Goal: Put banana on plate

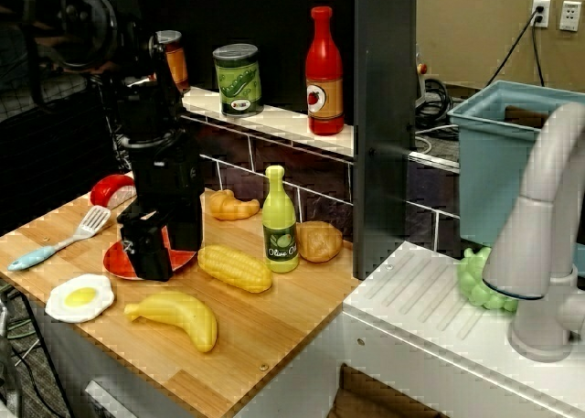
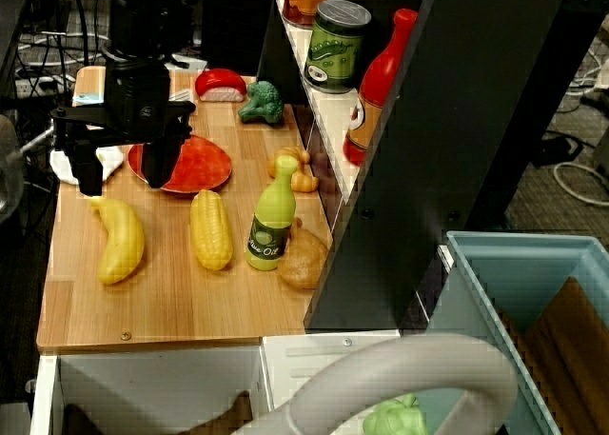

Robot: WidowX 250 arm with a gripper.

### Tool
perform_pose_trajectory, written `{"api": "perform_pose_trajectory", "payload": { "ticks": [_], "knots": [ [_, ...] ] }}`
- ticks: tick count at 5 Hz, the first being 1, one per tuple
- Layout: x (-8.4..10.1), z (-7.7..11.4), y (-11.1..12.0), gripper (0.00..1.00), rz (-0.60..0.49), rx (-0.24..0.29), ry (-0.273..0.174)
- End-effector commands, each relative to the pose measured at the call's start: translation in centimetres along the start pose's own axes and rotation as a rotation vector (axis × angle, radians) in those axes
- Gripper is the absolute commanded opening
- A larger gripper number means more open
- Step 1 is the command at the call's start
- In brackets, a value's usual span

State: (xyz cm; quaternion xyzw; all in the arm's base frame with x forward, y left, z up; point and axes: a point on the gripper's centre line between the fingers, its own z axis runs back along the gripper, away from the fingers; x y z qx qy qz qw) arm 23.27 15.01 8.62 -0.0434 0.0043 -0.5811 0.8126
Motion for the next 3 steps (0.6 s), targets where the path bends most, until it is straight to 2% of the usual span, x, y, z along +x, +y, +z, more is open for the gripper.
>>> {"api": "perform_pose_trajectory", "payload": {
  "ticks": [1, 3],
  "knots": [
    [-0.2, 1.0, -0.1, 1.0, 0.005, 0.085, -0.006],
    [-0.4, -0.3, 0.3, 1.0, 0.011, 0.092, 0.011]
  ]
}}
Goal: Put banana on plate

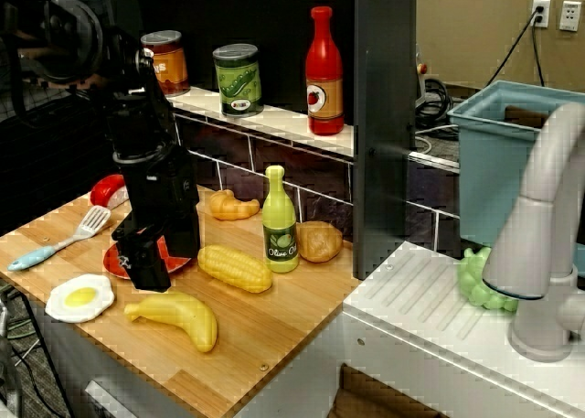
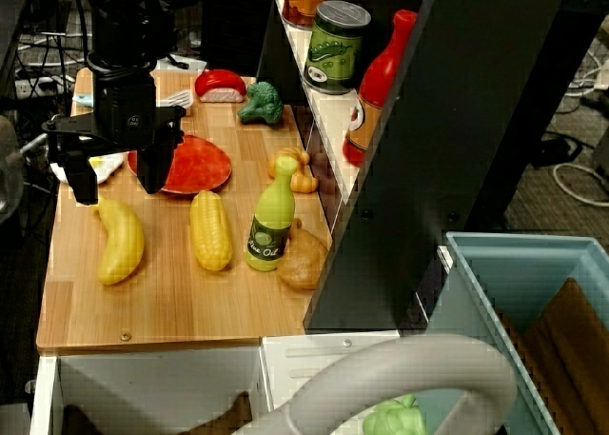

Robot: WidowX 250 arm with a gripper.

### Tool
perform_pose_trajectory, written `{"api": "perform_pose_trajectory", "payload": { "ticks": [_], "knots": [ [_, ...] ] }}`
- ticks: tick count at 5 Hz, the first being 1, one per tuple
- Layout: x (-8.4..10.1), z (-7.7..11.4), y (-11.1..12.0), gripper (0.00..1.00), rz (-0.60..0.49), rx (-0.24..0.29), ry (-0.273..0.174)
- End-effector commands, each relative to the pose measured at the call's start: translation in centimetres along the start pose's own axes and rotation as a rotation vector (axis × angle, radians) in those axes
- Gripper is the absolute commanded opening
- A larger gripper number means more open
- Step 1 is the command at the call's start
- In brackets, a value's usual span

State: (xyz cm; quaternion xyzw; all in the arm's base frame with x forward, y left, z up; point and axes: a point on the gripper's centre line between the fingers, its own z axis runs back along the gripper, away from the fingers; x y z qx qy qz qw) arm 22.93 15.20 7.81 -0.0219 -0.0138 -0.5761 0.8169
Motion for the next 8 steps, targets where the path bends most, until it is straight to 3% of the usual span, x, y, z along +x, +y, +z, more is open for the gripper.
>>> {"api": "perform_pose_trajectory", "payload": {
  "ticks": [1, 5, 6, 7, 8],
  "knots": [
    [-0.1, -0.2, 0.7, 1.0, 0.025, 0.055, -0.007],
    [0.9, -4.3, 1.9, 1.0, 0.051, 0.07, 0.027],
    [0.8, -5.2, 2.4, 1.0, 0.064, 0.07, 0.069],
    [0.6, -5.4, 2.3, 0.78, 0.067, 0.077, 0.084],
    [0.2, -5.6, 2.0, 0.0, 0.094, 0.079, 0.089]
  ]
}}
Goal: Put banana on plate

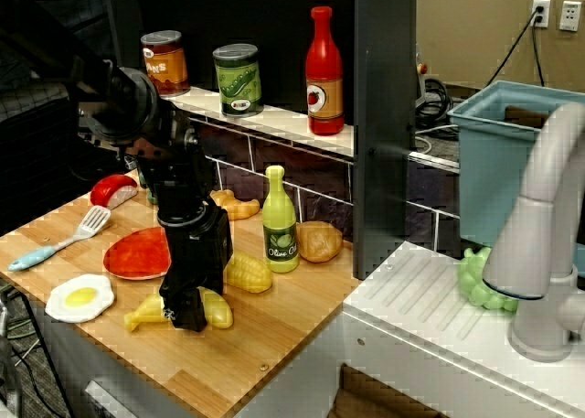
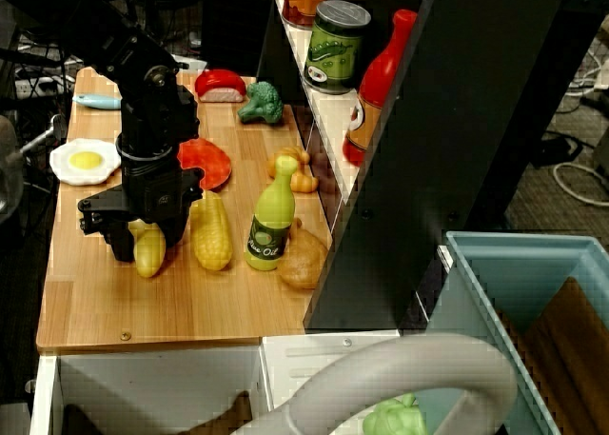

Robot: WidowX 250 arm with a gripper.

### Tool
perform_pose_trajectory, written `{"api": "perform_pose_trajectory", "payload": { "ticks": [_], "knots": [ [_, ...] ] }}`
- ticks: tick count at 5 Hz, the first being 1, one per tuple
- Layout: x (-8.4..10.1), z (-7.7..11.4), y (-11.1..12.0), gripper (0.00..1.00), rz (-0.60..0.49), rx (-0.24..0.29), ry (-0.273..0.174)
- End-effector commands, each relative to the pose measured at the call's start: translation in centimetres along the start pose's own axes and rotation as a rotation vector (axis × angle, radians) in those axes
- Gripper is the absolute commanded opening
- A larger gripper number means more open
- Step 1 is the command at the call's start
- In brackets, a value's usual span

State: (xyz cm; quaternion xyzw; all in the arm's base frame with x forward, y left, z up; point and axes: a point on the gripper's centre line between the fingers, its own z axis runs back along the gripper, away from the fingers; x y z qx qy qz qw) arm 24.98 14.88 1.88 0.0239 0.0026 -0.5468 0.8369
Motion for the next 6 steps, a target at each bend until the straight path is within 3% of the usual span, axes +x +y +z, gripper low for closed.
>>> {"api": "perform_pose_trajectory", "payload": {
  "ticks": [1, 2, 3, 4, 6],
  "knots": [
    [-0.8, 0.9, 0.5, 0.0, 0.047, 0.018, 0.028],
    [-2.3, 3.7, 3.5, 0.0, 0.104, -0.026, 0.057],
    [-3.9, 6.0, 5.8, 0.0, 0.123, -0.077, 0.041],
    [-5.2, 7.5, 7.5, 0.0, 0.16, -0.088, 0.022],
    [-7.0, 6.2, 9.3, 0.0, 0.176, -0.086, 0.09]
  ]
}}
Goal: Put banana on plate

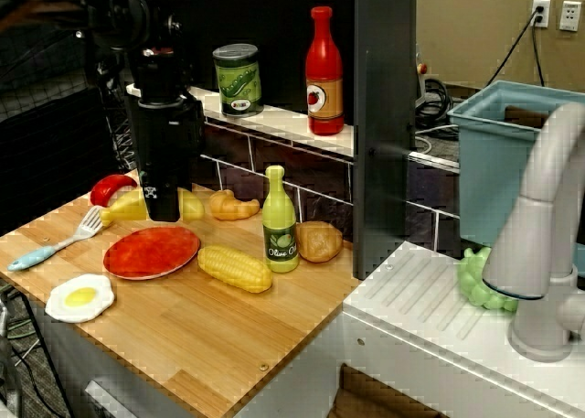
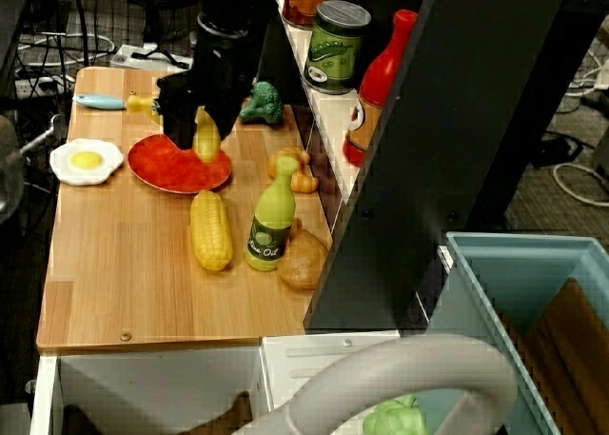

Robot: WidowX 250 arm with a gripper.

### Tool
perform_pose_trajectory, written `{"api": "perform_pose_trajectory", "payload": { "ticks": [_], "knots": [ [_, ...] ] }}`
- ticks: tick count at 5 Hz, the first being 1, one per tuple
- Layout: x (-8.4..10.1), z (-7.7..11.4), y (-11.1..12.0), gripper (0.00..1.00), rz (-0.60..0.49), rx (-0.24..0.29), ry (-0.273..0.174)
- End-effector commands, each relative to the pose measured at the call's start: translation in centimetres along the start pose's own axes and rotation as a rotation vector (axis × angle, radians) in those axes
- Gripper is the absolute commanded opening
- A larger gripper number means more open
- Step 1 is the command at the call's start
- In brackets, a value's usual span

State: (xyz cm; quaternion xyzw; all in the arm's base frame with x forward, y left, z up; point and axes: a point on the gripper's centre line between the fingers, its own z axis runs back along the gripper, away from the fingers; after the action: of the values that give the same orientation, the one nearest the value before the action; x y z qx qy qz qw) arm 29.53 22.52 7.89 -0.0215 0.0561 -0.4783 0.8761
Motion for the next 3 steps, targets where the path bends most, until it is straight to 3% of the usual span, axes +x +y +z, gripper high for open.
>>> {"api": "perform_pose_trajectory", "payload": {
  "ticks": [1, 2, 3],
  "knots": [
    [-2.89, 0.07, 3.09, 0.0, 0.072, 0.047, 0.065],
    [-3.2, 0.03, 2.6, 0.0, 0.041, 0.04, 0.083],
    [-3.2, 0.03, 2.6, 1.0, 0.041, 0.04, 0.083]
  ]
}}
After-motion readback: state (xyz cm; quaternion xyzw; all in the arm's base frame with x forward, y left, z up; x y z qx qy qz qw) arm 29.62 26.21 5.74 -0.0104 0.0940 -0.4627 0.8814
